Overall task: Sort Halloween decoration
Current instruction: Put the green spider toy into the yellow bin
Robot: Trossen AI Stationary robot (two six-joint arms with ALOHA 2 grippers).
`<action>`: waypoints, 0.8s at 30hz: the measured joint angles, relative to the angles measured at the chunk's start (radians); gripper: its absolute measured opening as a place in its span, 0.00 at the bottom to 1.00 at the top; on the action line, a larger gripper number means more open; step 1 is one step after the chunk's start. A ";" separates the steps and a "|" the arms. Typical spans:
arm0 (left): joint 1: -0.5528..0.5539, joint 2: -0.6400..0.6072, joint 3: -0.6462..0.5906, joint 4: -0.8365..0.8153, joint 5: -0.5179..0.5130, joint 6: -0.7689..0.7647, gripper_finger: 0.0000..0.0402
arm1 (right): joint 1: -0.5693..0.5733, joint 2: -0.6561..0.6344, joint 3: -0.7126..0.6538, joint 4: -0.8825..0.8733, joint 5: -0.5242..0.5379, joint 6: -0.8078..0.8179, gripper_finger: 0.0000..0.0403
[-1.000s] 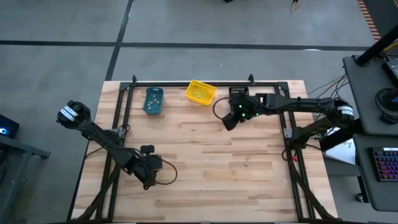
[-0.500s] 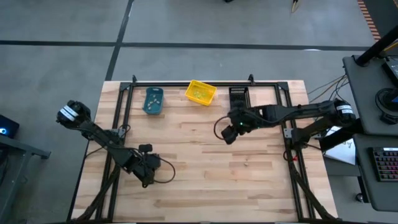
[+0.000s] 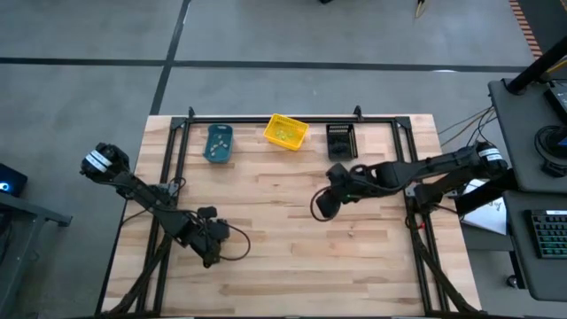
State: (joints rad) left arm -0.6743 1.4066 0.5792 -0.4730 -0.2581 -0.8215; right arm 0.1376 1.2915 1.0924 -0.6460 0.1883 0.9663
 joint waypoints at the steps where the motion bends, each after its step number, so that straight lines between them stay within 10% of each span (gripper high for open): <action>1: 0.000 0.001 0.008 -0.006 0.008 0.000 0.07 | 0.007 0.000 0.000 0.000 0.005 0.008 0.34; 24: 0.036 -0.001 0.127 0.013 -0.089 -0.004 0.00 | 0.067 0.086 0.000 0.165 0.064 0.031 0.34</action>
State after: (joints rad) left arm -0.6378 1.4055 0.7067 -0.4595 -0.3470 -0.8253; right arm 0.2050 1.3778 1.0920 -0.4806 0.2521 0.9968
